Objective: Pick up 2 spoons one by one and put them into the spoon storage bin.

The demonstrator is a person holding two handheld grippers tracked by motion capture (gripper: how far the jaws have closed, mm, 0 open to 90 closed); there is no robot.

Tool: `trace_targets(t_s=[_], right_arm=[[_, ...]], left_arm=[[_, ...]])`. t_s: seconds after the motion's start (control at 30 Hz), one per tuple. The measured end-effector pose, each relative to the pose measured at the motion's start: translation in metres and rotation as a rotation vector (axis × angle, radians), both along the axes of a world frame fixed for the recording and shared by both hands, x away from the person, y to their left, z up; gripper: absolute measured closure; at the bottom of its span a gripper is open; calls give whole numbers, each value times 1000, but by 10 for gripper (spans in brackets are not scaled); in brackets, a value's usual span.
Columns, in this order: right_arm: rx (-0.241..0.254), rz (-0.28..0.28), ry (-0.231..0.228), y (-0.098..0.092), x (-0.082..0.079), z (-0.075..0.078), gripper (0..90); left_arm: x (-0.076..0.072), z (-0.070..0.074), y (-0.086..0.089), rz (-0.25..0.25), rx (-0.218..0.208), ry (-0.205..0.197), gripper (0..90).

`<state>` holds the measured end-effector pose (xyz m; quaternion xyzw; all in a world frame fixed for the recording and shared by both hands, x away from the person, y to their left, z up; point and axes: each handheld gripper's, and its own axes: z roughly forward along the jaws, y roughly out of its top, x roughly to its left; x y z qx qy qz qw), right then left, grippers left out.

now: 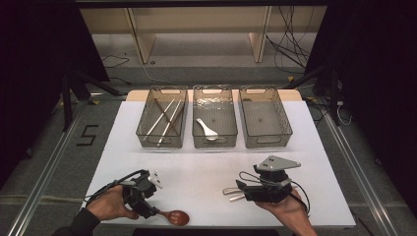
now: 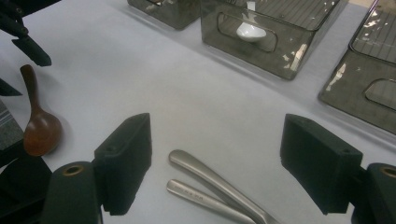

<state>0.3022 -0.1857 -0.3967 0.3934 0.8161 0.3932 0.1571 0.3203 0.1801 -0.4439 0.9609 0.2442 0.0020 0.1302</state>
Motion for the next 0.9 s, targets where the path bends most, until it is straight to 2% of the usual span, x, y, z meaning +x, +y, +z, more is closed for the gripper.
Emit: trace_targets(t_s=[0.17,0.37,0.47,0.7,0.77,0.9], right_arm=[[1,0,-1,0,0,0,260],[1,0,-1,0,0,0,259],[1,-1,-1,0,0,0,260],[0,2,1,1,0,0,260],[0,1,2,1,0,0,260],[0,2,2,1,0,0,260]], left_arm=[[-2,-6,-2,-45,16,-2,318],[-5,-10,-6,-115,48,-12,360],[-5,-13,-7,-118,45,-6,413],[-7,-17,-11,-165,50,-2,540],[-6,-17,-11,-177,64,-13,581],[-4,-17,-10,-181,60,-19,645]])
